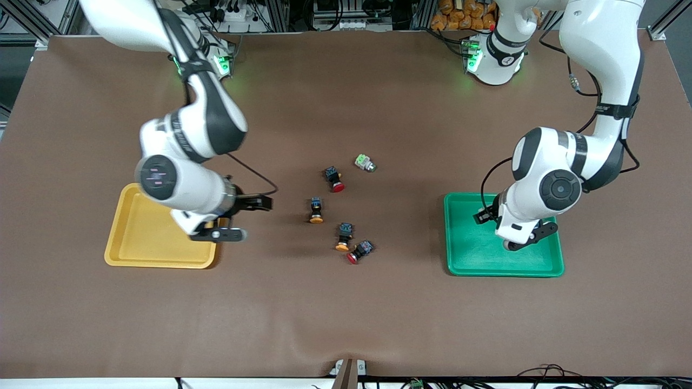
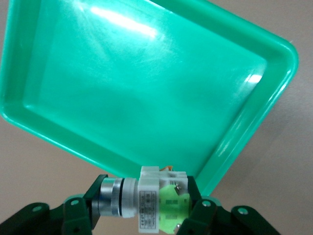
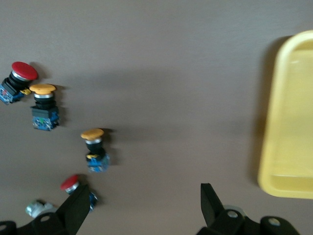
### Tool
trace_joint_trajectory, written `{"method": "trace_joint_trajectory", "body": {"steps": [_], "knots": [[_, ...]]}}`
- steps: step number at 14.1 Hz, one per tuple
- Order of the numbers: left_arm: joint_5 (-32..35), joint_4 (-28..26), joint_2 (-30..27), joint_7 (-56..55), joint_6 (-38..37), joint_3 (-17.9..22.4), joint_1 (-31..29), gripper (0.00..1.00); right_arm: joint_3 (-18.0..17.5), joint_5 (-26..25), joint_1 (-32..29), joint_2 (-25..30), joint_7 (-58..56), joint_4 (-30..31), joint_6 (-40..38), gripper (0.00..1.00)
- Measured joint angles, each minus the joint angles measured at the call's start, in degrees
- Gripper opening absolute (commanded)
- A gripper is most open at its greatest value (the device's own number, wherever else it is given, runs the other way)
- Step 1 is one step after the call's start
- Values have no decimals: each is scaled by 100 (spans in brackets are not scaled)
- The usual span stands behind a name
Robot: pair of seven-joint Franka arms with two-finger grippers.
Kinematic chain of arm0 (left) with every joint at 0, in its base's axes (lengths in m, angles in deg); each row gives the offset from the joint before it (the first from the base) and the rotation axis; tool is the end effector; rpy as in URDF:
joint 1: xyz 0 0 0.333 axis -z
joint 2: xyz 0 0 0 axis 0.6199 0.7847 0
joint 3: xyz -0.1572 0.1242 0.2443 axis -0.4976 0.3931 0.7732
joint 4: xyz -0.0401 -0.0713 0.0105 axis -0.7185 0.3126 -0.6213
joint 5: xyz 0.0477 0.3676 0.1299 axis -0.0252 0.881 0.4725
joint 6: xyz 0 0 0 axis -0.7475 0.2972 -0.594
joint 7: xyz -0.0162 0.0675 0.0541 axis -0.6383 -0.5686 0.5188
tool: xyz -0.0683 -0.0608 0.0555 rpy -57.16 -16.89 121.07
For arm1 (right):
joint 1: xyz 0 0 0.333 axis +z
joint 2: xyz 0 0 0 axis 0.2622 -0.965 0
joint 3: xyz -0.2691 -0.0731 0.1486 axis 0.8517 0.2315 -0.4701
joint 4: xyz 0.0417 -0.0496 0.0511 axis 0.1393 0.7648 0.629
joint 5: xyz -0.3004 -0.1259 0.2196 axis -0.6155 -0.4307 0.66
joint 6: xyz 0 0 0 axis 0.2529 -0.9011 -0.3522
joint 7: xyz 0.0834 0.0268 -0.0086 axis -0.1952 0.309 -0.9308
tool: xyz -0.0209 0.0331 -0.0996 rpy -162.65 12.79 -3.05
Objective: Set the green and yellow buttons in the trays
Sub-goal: 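Grasp the yellow-capped button with the right gripper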
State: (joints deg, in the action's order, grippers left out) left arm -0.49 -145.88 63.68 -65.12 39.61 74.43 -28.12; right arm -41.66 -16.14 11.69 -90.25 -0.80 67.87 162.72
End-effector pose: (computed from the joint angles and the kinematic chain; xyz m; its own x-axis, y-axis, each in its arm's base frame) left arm 0.6111 -0.1495 0.3031 0.9003 0.4099 -0.1464 0.3957 -0.9109 -0.1168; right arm 0.6172 0.2862 0.3575 0.9875 -0.0387 -0.1530 -0.0573 -0.9912 -0.1193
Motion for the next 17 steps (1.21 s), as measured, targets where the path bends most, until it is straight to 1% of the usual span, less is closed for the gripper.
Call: {"method": "trace_joint_trajectory", "body": {"steps": [4,8,9,10,11,12,15,16,17], "knots": [[0,-1,-120,361,-267,17,-141,1,3,-3,682,-577,858,55,862,100],[1,-12,-136,714,-335,21,-361,1,24,-132,1010,-1039,1327,123,1404,100],[1,-23,-136,737,-336,21,-368,1,30,-208,1061,-1116,1473,142,1542,96],[1,-40,-136,759,-337,20,-367,1,31,-251,1104,-1183,1546,167,1625,69],[1,-58,-136,791,-338,21,-369,1,32,-270,1141,-1232,1584,183,1649,57],[1,-75,-136,817,-338,27,-385,1,34,-274,1175,-1276,1606,193,1656,57],[37,-116,-125,1059,-332,45,-542,6,35,-283,1240,-1374,1800,204,1741,57],[190,-132,-107,1109,-313,46,-614,7,35,-283,1254,-1407,1851,206,1785,55],[392,-136,-75,1124,-268,45,-706,8,35,-285,1265,-1436,1887,208,1812,42]]}}
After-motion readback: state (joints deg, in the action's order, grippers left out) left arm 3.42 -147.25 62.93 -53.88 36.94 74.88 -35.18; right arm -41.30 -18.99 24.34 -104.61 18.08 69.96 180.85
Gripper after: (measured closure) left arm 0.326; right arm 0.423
